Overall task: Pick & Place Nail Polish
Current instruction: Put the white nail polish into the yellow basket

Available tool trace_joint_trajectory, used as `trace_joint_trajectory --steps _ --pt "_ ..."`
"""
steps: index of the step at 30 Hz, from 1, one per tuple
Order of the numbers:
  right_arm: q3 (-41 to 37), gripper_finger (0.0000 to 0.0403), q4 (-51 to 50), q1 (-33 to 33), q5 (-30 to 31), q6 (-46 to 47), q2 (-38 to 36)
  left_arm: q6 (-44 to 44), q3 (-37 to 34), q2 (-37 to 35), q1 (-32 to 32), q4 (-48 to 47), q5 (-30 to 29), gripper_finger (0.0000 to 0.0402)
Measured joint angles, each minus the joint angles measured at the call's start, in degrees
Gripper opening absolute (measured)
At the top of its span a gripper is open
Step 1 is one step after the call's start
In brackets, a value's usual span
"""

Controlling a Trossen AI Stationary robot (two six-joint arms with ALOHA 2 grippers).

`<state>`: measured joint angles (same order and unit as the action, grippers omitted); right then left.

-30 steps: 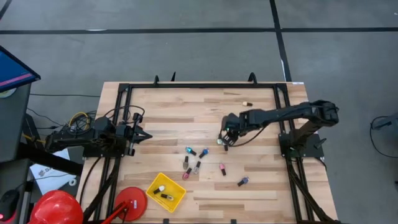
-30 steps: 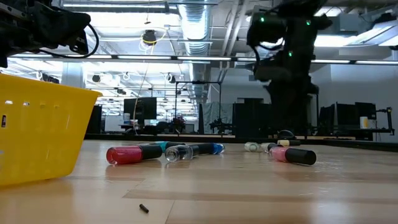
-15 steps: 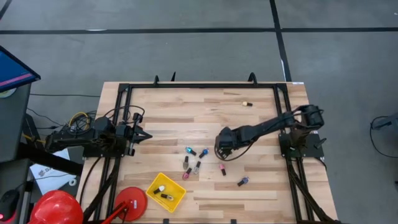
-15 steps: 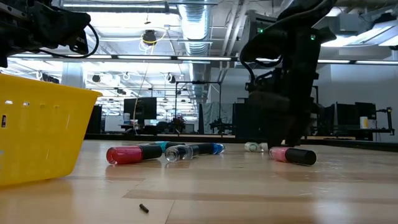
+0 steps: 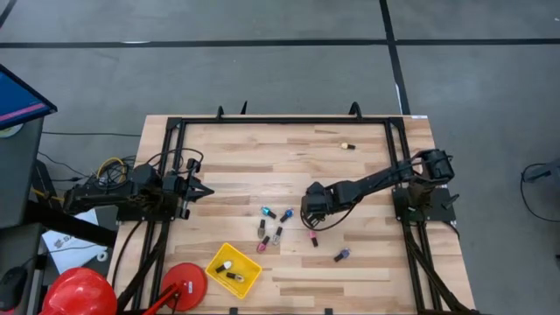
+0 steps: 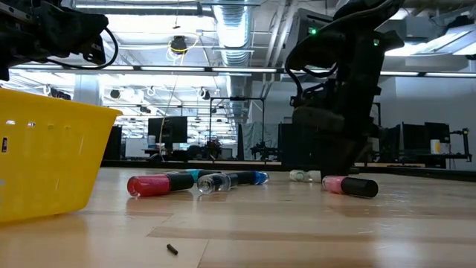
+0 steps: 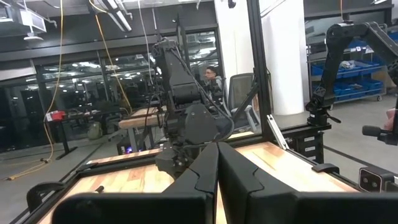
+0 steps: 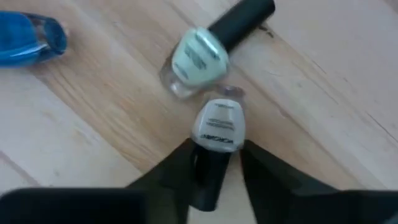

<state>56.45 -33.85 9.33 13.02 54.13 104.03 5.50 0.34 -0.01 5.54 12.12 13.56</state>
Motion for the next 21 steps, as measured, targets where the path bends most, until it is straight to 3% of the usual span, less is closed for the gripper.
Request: trace_joint_trajectory --steps 4,13,21 --pt "-0.04 0.0044 -0.24 1.12 0.76 -0.37 0.07 0.01 0.00 0.00 0.00 0.04 0.00 0.0001" --pt "1.85 0.0044 -4.81 4.05 4.21 -0.84 -0.49 0.02 0.00 0.00 0.00 0.50 -0.02 0.0001" --pt "10.30 0.0044 -4.76 6.42 10.92 -6.47 -3.91 0.00 0.00 0.00 0.00 1.00 -0.01 0.0001"
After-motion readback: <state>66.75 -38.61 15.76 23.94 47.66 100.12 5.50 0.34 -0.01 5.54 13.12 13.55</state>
